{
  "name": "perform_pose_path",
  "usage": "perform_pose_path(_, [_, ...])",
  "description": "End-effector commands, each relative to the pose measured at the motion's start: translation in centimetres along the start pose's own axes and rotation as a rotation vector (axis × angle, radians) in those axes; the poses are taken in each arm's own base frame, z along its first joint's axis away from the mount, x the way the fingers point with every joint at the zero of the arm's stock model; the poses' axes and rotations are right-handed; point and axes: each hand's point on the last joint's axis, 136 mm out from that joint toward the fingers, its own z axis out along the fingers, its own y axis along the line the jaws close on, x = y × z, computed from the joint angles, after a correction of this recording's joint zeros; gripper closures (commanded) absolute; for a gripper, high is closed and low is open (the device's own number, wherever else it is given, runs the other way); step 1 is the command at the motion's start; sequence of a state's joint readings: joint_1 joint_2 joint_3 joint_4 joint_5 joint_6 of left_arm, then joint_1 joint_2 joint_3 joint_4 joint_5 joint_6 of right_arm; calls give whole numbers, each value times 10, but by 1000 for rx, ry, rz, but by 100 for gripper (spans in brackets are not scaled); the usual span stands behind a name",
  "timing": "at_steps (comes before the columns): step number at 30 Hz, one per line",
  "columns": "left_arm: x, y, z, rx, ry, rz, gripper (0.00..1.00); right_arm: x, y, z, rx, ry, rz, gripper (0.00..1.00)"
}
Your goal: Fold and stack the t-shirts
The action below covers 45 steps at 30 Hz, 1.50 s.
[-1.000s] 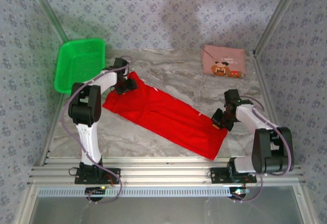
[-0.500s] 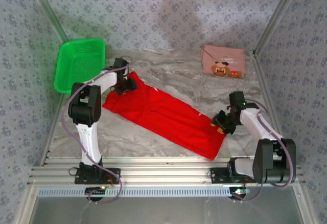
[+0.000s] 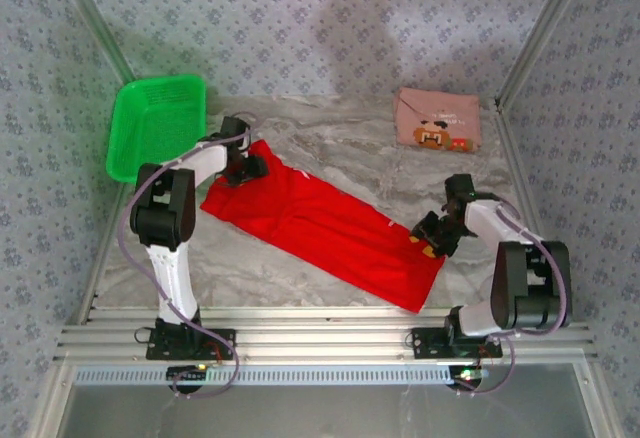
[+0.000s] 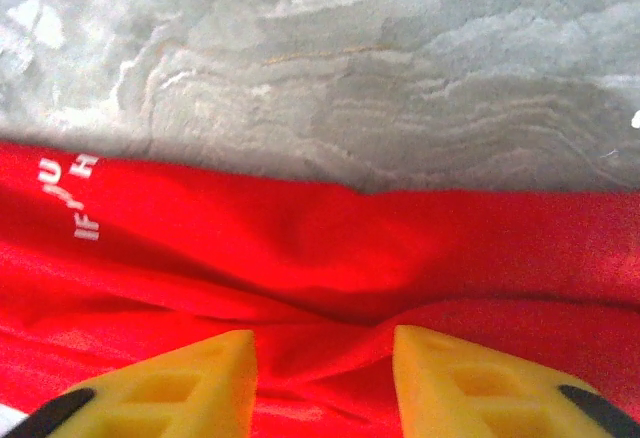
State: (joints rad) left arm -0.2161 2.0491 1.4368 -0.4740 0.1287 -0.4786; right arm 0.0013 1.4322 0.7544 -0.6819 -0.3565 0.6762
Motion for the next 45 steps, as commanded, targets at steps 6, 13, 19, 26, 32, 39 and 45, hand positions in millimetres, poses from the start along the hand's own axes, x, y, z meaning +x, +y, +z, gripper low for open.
perform_pose_path(6, [24, 13, 6, -29, 93, -4, 39, -2, 6, 12, -6, 11, 24, 96])
perform_pose_path(13, [9, 4, 13, -12, 88, -8, 39, 26, 21, 0, -51, 38, -54, 100])
perform_pose_path(19, [-3, -10, 32, -2, 100, -8, 39, 54, 21, 2, -86, 65, -58, 100])
perform_pose_path(26, [-29, -36, 51, 41, 86, 2, 39, 42, 10, -17, -29, 16, -90, 78])
perform_pose_path(32, [-52, -99, 70, 134, 67, 65, 39, 23, -4, -33, 83, -63, -106, 64])
perform_pose_path(39, [-85, -149, 89, 265, 14, 28, 38, 28, -11, -25, 89, -75, -78, 63])
perform_pose_path(45, [-114, -203, 88, 494, -97, -9, 35, 48, -5, -3, 35, -21, -51, 67])
